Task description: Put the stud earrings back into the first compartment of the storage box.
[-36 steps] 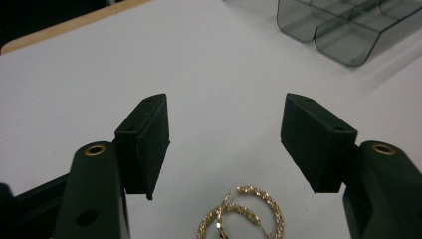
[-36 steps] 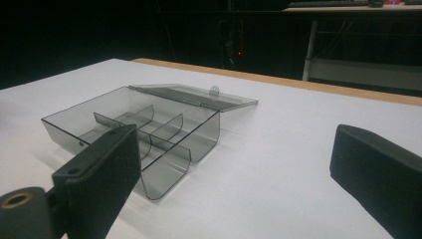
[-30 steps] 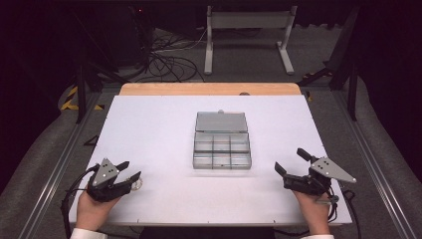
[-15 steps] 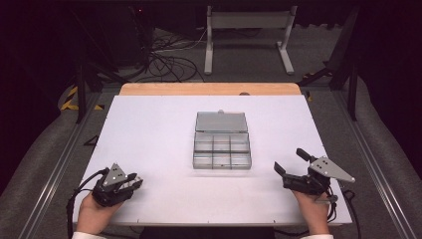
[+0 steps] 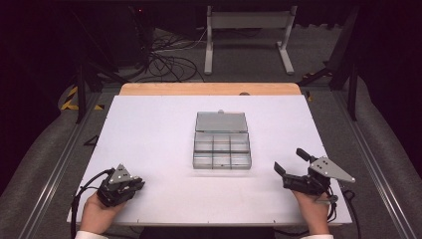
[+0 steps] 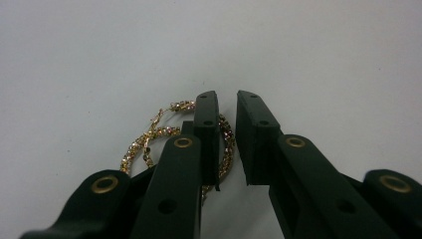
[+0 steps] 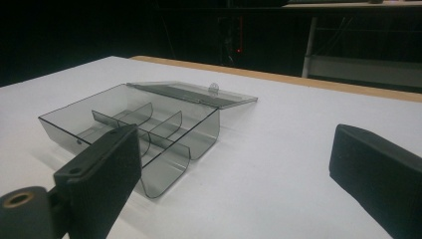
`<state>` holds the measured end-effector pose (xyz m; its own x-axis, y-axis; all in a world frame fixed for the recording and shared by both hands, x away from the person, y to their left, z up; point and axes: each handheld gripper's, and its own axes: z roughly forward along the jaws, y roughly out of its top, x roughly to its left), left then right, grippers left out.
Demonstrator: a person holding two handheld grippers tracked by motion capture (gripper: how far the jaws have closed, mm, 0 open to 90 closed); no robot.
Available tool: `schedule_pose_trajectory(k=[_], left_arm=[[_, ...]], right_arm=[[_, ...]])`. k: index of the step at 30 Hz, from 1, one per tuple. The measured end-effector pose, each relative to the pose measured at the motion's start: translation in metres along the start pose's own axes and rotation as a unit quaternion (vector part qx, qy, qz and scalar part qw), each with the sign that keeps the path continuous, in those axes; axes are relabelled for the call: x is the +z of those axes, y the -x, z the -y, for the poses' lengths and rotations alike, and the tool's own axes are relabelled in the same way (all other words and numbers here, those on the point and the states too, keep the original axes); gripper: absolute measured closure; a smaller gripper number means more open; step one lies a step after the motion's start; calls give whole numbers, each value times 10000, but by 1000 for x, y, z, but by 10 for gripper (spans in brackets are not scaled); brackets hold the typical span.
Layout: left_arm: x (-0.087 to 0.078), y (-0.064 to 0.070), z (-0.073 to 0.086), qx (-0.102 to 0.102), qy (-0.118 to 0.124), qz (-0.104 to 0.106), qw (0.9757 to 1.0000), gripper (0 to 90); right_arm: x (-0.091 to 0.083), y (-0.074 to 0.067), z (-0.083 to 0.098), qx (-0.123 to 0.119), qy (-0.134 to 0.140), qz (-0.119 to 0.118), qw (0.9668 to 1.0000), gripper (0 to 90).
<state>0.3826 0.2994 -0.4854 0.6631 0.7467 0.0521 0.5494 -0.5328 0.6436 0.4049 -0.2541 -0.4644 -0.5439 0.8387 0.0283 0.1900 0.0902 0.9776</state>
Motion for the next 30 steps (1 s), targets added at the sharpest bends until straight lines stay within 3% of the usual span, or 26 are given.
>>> schedule_pose_trajectory(k=[1, 8, 14, 22, 30], left_arm=[[1, 0, 1, -100, 30, 49, 9999, 802], [1, 3, 0, -87, 26, -56, 9999, 857], [1, 4, -2, 59, -28, -136, 9999, 861], [-2, 6, -11, 58, 375, -171, 9991, 861], [-2, 11, -30, 162, 700, 10, 9974, 861]], right_arm=[[0, -1, 0, 29, 9, -6, 10000, 72], [1, -2, 0, -27, -6, -31, 10000, 72], [2, -2, 0, -25, -18, -33, 10000, 73], [2, -1, 0, -11, -35, -37, 10000, 73], [5, -2, 1, -49, -141, -80, 9999, 71]])
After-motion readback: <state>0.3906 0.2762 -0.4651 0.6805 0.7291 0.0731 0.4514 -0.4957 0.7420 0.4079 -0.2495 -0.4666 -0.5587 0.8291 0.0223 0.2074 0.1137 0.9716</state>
